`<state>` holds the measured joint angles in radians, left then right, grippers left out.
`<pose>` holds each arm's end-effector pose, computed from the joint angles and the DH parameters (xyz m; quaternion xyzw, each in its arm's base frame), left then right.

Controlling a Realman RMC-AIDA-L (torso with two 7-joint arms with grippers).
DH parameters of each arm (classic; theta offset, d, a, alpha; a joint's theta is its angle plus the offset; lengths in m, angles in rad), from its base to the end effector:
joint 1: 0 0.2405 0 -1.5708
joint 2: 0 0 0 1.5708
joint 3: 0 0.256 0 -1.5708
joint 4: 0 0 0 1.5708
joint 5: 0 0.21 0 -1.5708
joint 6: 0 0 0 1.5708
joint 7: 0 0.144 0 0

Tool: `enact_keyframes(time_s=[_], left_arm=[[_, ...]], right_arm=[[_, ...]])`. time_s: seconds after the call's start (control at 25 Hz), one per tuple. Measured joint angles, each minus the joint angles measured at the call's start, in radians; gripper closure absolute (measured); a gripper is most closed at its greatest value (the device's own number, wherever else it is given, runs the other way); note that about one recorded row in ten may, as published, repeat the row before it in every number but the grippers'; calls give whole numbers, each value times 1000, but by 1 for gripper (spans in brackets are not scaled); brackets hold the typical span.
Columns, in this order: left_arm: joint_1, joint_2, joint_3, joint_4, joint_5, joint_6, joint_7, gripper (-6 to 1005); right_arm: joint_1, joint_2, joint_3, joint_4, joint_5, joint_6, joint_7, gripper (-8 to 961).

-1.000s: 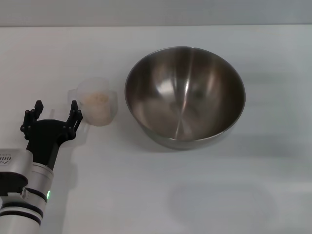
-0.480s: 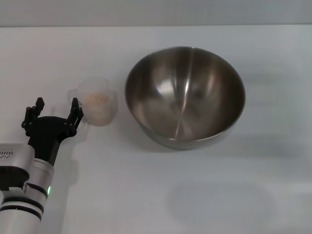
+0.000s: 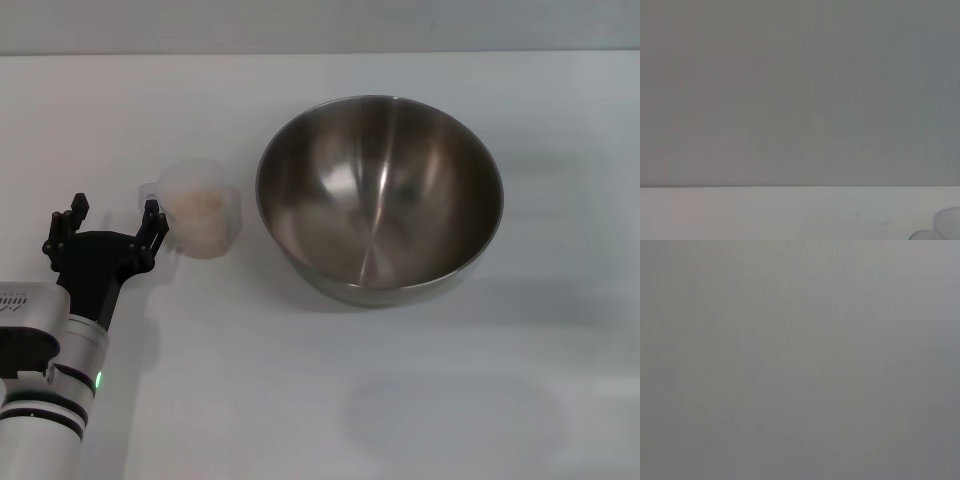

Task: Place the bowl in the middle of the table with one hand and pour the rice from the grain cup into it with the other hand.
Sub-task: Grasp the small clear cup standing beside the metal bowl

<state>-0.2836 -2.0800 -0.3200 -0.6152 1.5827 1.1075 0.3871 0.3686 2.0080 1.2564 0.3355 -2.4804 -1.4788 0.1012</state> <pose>-0.3015 0.2675 -0.0900 -0.6952 -0.3030 -0.2281 0.6106 0.3024 0.3299 0.0840 -0.5477 0.0916 0.4318 0.7107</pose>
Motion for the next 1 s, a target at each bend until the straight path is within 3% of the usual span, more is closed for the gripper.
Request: enact_keyframes(time_s=[0.72, 0.92, 1.0], left_arm=[[-38, 0, -10, 17, -1, -30, -5, 296], [-47, 0, -11, 18, -1, -42, -7, 520], [-49, 0, -12, 19, -1, -49, -8, 683]], right_arm=[[0, 2, 0, -1, 0, 0, 0, 465], [0, 3, 0, -1, 0, 0, 0, 466], [0, 3, 0, 1, 0, 0, 0, 466]])
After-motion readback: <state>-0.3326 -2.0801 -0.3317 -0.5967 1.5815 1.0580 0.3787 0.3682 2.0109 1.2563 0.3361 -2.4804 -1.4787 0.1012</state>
